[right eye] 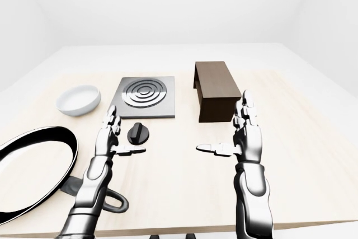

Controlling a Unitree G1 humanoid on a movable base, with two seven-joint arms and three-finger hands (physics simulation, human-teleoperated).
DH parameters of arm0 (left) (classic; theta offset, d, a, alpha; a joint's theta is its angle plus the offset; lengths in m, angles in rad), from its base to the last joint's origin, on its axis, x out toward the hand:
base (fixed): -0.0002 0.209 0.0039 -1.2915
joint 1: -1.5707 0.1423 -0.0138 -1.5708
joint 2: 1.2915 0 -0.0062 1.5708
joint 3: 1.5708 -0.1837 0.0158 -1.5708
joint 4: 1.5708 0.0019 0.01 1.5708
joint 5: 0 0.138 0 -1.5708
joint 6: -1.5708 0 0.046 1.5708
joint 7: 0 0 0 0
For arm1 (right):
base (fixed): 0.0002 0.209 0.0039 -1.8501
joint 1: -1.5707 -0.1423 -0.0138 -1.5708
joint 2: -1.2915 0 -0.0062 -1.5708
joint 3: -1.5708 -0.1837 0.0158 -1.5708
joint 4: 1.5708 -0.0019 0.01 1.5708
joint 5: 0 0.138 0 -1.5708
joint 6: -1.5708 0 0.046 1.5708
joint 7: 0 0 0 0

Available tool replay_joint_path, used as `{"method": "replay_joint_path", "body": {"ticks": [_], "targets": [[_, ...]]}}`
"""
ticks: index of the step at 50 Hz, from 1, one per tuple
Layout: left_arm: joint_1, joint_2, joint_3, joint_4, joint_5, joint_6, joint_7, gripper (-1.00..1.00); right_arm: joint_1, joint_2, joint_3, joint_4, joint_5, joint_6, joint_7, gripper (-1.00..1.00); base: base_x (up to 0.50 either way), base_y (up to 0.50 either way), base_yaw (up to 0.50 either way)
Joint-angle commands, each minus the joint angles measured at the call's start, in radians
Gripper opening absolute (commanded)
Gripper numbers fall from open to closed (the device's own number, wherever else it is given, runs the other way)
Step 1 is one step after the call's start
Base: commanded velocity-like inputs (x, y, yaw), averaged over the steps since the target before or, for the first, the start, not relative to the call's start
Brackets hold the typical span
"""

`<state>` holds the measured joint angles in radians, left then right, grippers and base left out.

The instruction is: Turn on the stove.

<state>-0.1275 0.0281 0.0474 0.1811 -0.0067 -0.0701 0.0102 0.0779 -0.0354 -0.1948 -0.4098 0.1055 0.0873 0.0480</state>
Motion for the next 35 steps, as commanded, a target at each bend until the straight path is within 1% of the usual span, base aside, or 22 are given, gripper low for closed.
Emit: {"method": "replay_joint_path", "body": {"ticks": [1, 6, 11, 16, 23, 29, 35], "targets": [[-0.121, 0.016, 0.010, 0.209, 0.017, -0.017, 0.039, 1.00, 0.001, 0.001, 0.008, 0.006, -0.006, 0.000, 0.004, 1.00, 0.00, 0.00, 0.00], [-0.165, 0.019, 0.008, 0.275, 0.014, -0.017, 0.044, 1.00, -0.002, 0.001, 0.011, 0.014, -0.010, 0.000, 0.004, 1.00, 0.00, 0.00, 0.00], [-0.174, 0.016, 0.001, 0.285, 0.013, -0.017, 0.039, 1.00, -0.004, 0.000, 0.012, 0.010, -0.010, 0.000, 0.001, 1.00, 0.00, 0.00, 0.00], [-0.185, 0.016, 0.001, 0.362, 0.021, -0.017, 0.039, 1.00, -0.004, -0.001, 0.010, 0.009, -0.010, 0.000, 0.001, 1.00, 0.00, 0.00, 0.00], [-0.174, 0.008, -0.009, 0.448, 0.035, -0.017, 0.036, 1.00, -0.006, -0.001, 0.009, 0.009, -0.010, 0.000, 0.001, 1.00, 0.00, 0.00, 0.00], [-0.167, 0.007, -0.010, 0.427, 0.035, -0.017, 0.033, 1.00, -0.005, -0.001, 0.009, 0.006, -0.010, 0.000, 0.001, 1.00, 0.00, 0.00, 0.00], [-0.169, 0.007, -0.009, 0.445, 0.035, -0.017, 0.032, 1.00, -0.005, 0.000, 0.010, 0.009, -0.012, 0.000, 0.001, 1.00, 0.00, 0.00, 0.00]]}}
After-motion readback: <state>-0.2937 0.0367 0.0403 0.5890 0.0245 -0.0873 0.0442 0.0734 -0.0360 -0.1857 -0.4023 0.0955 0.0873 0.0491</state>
